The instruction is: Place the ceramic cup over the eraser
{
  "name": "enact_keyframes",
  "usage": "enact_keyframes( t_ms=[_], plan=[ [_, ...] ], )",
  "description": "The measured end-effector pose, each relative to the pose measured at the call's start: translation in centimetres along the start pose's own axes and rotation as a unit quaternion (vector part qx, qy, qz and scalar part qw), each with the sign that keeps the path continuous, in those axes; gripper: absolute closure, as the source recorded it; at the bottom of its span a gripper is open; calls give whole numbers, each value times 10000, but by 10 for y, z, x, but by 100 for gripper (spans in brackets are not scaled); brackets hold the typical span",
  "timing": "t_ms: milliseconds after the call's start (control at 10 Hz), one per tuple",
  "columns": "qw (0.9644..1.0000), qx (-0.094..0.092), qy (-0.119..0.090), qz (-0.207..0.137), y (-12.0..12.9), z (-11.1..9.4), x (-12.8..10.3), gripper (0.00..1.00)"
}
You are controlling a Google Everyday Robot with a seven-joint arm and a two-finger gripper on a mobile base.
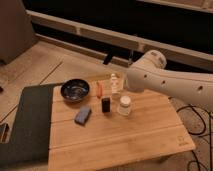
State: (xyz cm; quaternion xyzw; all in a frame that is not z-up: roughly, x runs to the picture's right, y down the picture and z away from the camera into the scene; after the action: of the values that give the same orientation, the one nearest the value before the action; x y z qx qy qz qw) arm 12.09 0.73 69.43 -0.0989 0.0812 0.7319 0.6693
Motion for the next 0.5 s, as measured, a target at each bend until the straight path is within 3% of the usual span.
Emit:
enact_keyframes(
  t_ms=[300, 500],
  plan=[
    [9991, 207, 303, 189, -14, 36, -5, 35],
    [9985, 204, 491, 150, -7, 57, -9, 35]
  ],
)
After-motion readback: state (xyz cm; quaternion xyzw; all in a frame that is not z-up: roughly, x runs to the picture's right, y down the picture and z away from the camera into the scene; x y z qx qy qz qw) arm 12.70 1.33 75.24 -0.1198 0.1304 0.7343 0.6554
